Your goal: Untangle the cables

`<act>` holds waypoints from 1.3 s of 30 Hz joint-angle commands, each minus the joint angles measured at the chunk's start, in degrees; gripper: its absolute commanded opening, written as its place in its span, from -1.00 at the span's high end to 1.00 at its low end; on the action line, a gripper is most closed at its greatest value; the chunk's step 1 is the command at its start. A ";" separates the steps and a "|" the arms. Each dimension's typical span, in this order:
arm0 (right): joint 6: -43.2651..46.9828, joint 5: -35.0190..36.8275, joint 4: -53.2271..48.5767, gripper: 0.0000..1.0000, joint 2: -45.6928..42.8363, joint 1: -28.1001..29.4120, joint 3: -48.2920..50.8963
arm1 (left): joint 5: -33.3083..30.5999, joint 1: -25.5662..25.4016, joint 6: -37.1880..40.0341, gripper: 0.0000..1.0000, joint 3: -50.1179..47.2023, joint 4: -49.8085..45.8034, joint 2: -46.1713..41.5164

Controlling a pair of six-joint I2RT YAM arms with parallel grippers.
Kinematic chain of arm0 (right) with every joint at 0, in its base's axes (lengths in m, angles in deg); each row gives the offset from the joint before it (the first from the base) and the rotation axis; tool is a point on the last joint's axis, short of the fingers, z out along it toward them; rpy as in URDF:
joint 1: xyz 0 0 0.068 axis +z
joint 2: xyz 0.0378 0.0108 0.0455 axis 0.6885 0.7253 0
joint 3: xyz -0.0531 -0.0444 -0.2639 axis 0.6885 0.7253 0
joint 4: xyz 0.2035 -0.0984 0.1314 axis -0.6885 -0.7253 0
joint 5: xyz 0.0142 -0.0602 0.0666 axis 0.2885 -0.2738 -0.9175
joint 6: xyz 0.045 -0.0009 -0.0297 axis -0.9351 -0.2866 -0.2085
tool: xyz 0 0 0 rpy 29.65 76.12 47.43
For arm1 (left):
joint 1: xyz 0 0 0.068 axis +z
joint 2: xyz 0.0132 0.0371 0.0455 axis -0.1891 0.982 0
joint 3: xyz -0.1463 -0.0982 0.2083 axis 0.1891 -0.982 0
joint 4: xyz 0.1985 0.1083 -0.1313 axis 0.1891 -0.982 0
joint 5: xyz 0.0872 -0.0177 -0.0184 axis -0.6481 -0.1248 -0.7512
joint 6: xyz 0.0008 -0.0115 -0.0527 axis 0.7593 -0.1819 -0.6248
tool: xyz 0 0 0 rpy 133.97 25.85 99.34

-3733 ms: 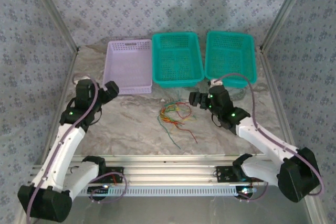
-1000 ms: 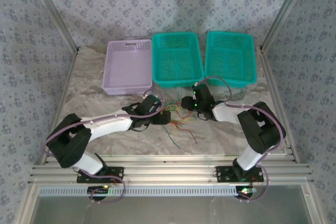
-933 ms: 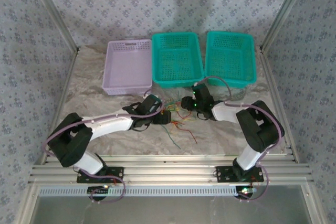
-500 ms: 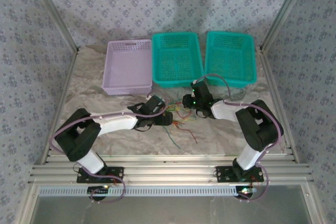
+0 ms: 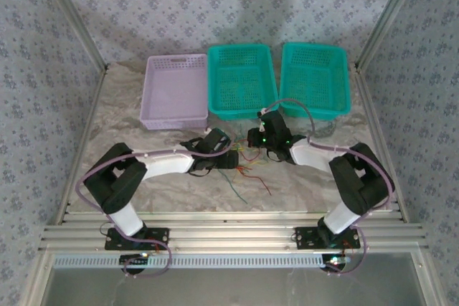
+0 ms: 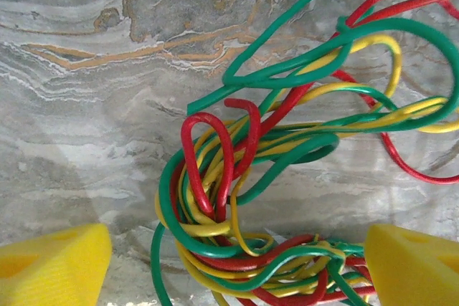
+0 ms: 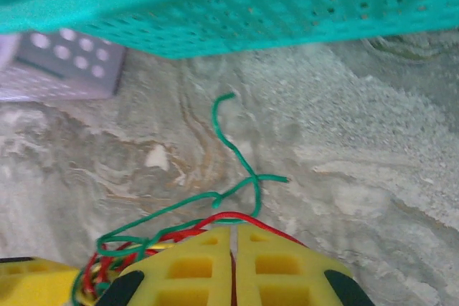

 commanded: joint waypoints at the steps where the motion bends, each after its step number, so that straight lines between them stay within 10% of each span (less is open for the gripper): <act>1: 1.46 -1.00 -1.97 1.00 -4.01 0.81 0.05 | -1.22 -0.57 -0.14 -0.70 0.67 0.42 0.83; 39: 4.95 2.48 -18.45 1.00 -24.28 1.92 -2.65 | -6.50 -0.53 1.92 1.00 -2.83 -0.73 -2.17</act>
